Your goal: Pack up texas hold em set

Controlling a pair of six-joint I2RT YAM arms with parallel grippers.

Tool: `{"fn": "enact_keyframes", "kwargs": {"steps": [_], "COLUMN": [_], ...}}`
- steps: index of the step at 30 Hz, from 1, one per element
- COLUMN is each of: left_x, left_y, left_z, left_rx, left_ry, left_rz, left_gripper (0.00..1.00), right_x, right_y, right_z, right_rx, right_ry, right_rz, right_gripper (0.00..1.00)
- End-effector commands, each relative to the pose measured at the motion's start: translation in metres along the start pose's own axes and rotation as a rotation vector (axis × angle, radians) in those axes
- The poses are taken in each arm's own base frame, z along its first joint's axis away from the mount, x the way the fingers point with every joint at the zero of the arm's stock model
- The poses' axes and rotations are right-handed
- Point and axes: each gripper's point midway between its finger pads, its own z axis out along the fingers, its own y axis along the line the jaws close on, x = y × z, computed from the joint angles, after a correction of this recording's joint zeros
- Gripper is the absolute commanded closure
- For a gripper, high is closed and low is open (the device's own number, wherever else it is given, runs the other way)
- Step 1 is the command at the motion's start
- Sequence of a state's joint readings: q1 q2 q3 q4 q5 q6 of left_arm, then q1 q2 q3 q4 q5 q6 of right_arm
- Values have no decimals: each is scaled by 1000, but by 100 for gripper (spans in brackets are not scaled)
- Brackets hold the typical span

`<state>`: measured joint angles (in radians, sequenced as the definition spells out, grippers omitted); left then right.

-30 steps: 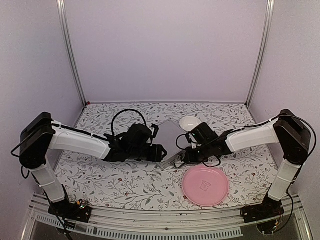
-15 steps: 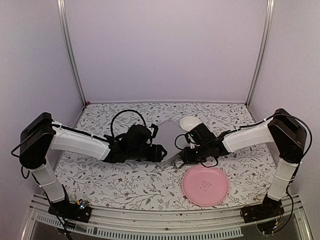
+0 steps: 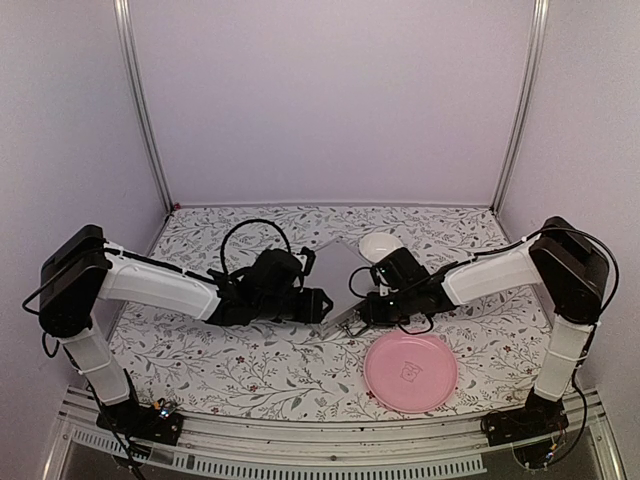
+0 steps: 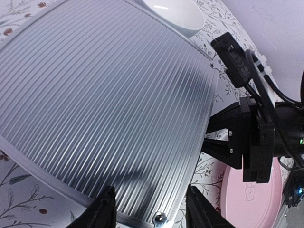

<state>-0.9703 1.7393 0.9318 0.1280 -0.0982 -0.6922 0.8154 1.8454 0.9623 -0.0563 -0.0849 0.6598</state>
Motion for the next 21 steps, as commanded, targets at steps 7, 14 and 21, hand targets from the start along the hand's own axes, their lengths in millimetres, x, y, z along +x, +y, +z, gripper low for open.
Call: {"fn": "enact_keyframes", "kwargs": {"steps": [7, 14, 21], "left_x": [31, 21, -15], "left_y": [16, 17, 22], "left_z": [2, -7, -43], "left_rx": [-43, -56, -104], "left_ry": [93, 52, -82], "left_rz": [6, 5, 10], "left_gripper": [50, 50, 48], "right_x": [6, -9, -21], "right_y": [12, 20, 11], "right_z": [15, -2, -34], "right_rx": [-66, -81, -13], "right_ry": [38, -15, -87], "right_rz": [81, 81, 63], "right_gripper": [97, 97, 97]}}
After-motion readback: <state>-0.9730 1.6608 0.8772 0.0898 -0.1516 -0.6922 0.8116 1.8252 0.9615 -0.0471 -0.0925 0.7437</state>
